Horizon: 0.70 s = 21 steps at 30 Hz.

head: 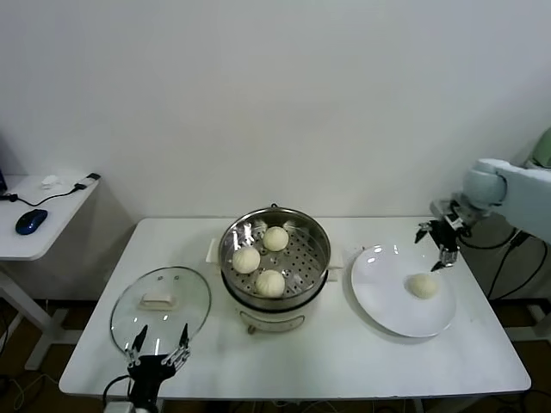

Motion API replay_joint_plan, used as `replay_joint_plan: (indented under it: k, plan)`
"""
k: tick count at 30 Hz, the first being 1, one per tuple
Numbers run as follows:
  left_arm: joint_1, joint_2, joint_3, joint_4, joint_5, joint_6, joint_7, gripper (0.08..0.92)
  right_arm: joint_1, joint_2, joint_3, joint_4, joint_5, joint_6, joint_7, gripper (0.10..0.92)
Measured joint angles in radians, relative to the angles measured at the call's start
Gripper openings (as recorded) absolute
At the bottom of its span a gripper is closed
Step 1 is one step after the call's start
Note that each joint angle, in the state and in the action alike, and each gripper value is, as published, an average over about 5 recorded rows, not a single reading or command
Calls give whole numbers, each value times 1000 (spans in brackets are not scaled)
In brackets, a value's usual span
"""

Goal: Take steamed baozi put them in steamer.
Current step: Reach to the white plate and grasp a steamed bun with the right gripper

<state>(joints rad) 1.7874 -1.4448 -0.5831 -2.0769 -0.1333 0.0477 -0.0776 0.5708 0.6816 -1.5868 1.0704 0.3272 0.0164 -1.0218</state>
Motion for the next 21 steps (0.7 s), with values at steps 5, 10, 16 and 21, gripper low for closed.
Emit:
replay_joint_plan:
  k: [5, 10, 16, 21]
  plan:
    - [10, -6, -3, 0, 3, -3, -3, 823, -136, 5, 100, -68, -54, -32, 14, 823]
    - [15, -7, -4, 3, 3, -8, -5, 823, -237, 28, 177, -130, -97, -50, 33, 823]
    - [13, -7, -5, 8, 2, -9, -6, 823, -313, 64, 247, -193, -126, -63, 53, 822]
    - [14, -7, -5, 8, 1, -10, -7, 823, -342, 80, 281, -217, -139, -68, 61, 767]
